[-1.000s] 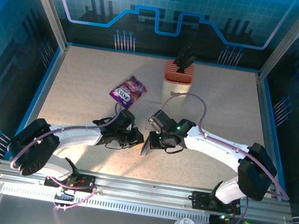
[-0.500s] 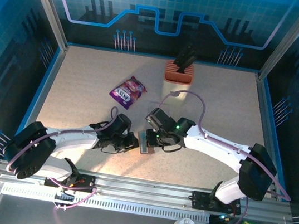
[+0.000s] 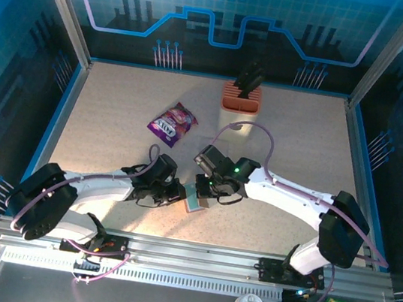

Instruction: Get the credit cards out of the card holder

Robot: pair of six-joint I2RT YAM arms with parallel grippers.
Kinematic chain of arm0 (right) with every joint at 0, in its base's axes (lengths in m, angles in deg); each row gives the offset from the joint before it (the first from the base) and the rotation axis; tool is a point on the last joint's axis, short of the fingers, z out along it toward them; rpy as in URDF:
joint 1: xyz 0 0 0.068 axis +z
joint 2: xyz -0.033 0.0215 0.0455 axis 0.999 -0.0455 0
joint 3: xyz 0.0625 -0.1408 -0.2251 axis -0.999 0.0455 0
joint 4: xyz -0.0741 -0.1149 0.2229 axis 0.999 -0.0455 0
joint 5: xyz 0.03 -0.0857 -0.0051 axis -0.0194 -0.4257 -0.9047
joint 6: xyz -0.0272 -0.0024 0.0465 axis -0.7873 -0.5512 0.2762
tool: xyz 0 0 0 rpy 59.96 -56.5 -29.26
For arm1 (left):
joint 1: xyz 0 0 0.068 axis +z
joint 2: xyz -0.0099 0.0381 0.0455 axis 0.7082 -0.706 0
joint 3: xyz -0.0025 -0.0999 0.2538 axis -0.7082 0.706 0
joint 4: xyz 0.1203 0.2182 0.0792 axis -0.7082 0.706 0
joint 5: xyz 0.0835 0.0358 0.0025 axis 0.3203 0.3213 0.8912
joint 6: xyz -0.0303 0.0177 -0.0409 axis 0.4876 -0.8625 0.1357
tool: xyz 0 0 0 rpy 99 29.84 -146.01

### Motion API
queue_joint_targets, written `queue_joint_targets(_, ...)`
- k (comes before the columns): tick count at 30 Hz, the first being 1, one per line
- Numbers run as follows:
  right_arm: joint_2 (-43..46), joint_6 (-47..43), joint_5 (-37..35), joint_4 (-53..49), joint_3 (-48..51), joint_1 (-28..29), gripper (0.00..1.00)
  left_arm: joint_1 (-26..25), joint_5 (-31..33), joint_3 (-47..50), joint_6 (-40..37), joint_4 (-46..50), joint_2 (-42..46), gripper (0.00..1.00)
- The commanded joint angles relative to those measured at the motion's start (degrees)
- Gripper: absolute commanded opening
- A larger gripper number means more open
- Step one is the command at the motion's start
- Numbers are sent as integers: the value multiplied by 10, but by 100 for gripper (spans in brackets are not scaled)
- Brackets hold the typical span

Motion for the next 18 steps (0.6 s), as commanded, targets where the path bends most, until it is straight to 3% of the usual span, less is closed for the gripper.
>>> queue_joint_targets(1, 5, -13, -30, -43, -9, -5, 9, -1, 15, -16, -11, 26, -8, 17)
queue_joint_targets(18, 42, -37, -73, -40, 137, -89, 9, 1, 2, -34, -16, 7, -30, 16)
